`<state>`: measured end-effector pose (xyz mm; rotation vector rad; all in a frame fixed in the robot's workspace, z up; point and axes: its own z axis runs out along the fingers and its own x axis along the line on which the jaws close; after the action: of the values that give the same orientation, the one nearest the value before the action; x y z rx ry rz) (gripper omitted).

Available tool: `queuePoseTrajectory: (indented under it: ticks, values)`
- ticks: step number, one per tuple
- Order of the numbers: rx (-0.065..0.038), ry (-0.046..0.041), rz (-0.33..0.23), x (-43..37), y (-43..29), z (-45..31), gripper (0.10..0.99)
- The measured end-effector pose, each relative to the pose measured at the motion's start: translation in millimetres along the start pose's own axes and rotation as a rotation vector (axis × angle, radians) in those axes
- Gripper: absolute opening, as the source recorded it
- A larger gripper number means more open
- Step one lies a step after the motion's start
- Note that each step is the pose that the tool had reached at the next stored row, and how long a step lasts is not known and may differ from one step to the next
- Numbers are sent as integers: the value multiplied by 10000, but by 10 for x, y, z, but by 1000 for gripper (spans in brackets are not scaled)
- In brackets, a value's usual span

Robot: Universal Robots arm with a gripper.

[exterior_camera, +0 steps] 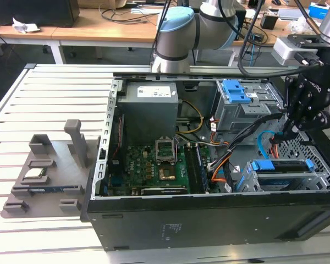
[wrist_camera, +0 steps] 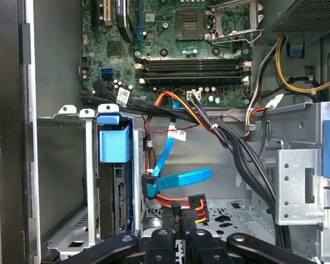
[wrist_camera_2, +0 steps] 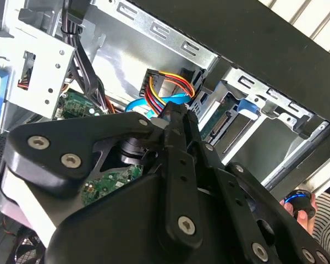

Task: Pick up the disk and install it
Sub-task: 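Insert the first disk wire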

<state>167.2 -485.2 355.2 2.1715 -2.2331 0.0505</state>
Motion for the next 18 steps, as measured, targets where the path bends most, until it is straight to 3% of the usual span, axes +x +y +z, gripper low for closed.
queuePoseTrajectory:
  ticks: [4,6,13,18]
  values:
    - [-1,-2,0,4,0,2,169]
    - [0,23,0,58,-2,3,169]
    - [4,166,-1,388,-11,21,169]
    - [8,284,-1,447,-12,24,169]
